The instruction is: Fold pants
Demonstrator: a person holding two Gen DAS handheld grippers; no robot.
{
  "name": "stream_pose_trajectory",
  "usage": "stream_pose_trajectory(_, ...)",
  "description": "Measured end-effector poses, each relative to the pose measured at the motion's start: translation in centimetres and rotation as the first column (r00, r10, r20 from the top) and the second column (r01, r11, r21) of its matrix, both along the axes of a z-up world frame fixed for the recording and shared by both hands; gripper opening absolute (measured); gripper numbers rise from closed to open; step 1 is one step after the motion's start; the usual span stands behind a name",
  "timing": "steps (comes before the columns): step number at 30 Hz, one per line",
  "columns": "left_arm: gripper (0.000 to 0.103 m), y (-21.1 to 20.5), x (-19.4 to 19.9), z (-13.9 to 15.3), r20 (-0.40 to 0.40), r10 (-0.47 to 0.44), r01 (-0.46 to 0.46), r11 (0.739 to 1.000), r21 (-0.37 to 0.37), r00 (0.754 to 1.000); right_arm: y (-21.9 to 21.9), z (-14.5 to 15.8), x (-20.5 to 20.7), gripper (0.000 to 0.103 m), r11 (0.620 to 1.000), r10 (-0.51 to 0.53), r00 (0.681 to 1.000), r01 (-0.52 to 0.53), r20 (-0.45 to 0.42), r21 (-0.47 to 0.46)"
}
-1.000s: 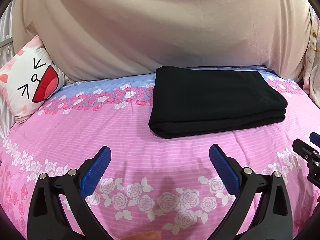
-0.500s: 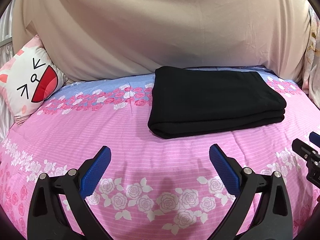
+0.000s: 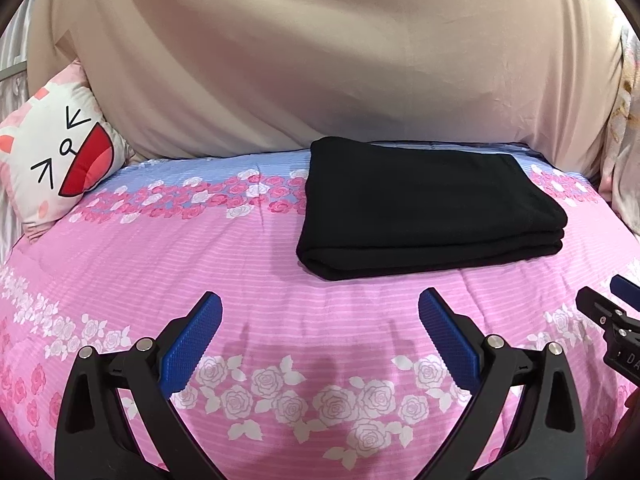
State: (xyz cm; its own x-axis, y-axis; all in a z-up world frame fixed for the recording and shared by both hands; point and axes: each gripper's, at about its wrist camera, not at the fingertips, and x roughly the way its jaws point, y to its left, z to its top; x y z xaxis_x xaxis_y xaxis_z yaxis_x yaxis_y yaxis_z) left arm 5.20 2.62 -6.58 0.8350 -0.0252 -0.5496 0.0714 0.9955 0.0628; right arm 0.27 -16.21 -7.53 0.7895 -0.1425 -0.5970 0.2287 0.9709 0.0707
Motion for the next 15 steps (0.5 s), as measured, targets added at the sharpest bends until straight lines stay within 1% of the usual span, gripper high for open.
stream_pose_trajectory(10, 0.097, -0.39, -0.18, 0.14, 0.008, -0.009, 0.009, 1.000, 0.016, 1.000, -0.09, -0.03, 0.08, 0.075, 1.000, 0.004, 1.000, -0.004, -0.002, 0.000)
stream_pose_trajectory(12, 0.096, -0.59, -0.27, 0.16, 0.012, -0.002, 0.002, 1.000, 0.027, 1.000, -0.06, -0.02, 0.09, 0.075, 1.000, 0.003, 1.000, -0.003, -0.002, -0.001)
stream_pose_trajectory(15, 0.096, -1.00, -0.11, 0.03, 0.002, 0.024, -0.024, 0.998, 0.064, 1.000, -0.16, -0.03, 0.04, 0.075, 1.000, 0.003, 1.000, -0.003, -0.002, -0.002)
